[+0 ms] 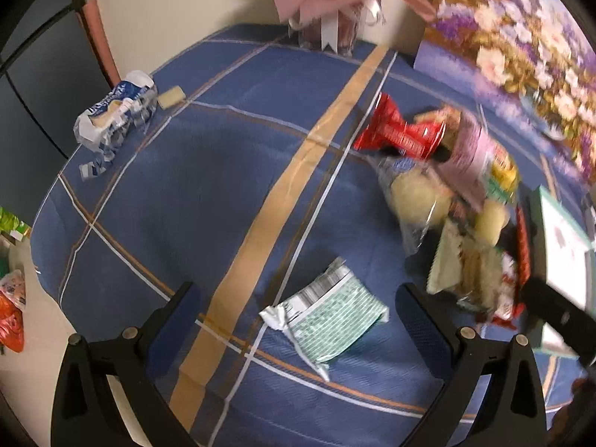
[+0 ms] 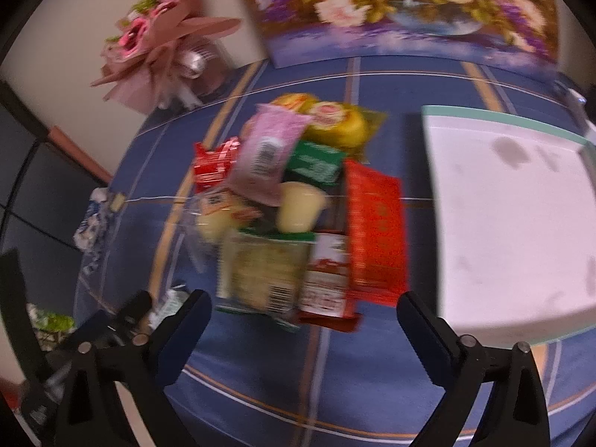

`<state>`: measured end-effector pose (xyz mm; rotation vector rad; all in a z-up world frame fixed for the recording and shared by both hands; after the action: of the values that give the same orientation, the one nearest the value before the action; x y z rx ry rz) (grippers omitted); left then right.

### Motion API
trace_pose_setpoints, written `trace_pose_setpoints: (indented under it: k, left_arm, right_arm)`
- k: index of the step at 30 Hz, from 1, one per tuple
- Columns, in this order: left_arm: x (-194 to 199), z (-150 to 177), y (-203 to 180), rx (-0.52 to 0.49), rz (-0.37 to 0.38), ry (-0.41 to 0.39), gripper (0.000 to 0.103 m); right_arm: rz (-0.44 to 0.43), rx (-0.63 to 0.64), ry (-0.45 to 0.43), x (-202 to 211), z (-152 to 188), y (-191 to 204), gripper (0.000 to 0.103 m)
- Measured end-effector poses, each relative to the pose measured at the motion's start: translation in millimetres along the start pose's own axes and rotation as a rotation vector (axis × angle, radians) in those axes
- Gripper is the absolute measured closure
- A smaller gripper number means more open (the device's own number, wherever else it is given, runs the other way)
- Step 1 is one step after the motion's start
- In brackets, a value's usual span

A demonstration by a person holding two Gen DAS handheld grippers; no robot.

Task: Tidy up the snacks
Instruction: 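Grasp the green-and-white packet with the left gripper while the right grasps the green-wrapped cookie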

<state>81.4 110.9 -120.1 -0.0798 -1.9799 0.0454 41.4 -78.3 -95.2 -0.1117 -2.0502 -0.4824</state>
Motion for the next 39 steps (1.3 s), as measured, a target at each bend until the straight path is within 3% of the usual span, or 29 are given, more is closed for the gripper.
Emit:
trace_pose_setpoints:
  k: [7,13,15,17,23,39]
  left_arm:
    - [-20.7,13.3,2.9,-0.022,0.016,0.061,0.0]
    - [-29.5,22.3,-8.4,-0.055,0.05,0.096,0.001]
    - [-31.7,24.1,-11.4,-0.061,0.063,0.105,0.003]
    - [-34.6,26.3,-14.2,-0.066,0.08,0.119,0.012]
    - [-37.8,24.3,-19.7,-0.072,0.093,0.111,0.015]
    - [-28.6,26.7,-23.4,-0.064,0.12,0.096,0.032]
  right_arm:
    - [-0.056,0.018,0.03,-23.7,-6.5,22.7,0.017]
    - [-0.035,0.039,0.07,-45.9,-8.7,28.9,0.024]
    - [-0.025,0.038,0.082,-52.0,-7.9,28.1,0.029]
    - [-0.02,0.045,0.085,-55.2,-8.4,27.7,0.032]
    - [0.003,0.048,0.113,-70.0,-5.8,24.7,0.045]
    - [-0.003,0.025,0.107,-57.2,0.7,18.5,0.05]
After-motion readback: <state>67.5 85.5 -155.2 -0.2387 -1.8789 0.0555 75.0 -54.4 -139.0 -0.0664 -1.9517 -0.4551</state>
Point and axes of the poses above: each gripper's, at about its wrist camera, not at the fingertips, and x roughly against the way its jaws point, y to its left, z to its underside, the point moved 9 cm from there along -x, roughly the way its jaws point, and after that the axes turned 10 degrees about x, right-handed, at the moved point
